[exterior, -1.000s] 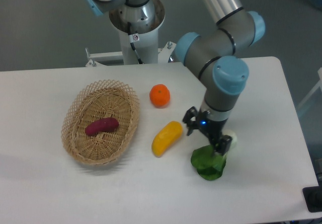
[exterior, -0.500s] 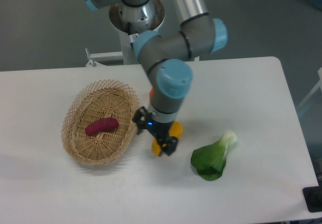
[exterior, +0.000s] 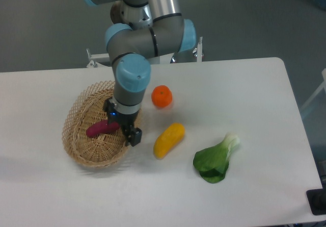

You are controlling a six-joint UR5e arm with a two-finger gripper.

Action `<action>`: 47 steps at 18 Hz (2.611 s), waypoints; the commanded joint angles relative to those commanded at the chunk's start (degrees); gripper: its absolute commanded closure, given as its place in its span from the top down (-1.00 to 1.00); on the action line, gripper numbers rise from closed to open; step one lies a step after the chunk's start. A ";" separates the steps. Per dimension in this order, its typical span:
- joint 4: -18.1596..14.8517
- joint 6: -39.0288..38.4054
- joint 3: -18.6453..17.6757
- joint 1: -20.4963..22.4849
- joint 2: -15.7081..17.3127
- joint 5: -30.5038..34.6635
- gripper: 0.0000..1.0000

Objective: Pick up the sweet potato from the basket
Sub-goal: 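Lower the gripper into the basket and close on the purple sweet potato, then lift the sweet potato out of the basket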

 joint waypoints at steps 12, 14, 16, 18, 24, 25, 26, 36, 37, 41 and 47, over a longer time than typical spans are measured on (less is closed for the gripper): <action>3.94 -0.97 -5.19 -2.64 -0.61 1.14 1.00; 4.83 -1.84 -5.63 -2.73 -0.97 1.76 1.00; 5.10 -3.59 -5.54 -2.82 -1.05 1.76 1.00; 5.18 -3.95 -5.54 -3.08 -1.40 2.28 0.73; 8.08 -9.05 -4.84 -4.14 -2.99 4.57 -0.47; 8.09 -9.14 -4.66 -4.22 -2.99 5.44 -0.61; 8.09 -9.05 -4.66 -4.22 -2.64 6.58 -0.76; 7.03 -10.10 -2.29 -2.12 0.17 6.68 -0.95; 7.03 -10.63 -1.77 -1.77 0.18 6.77 -0.95; 6.94 -10.55 0.43 0.51 1.05 7.56 -0.94; 6.77 -9.67 4.30 6.40 1.32 7.56 -0.94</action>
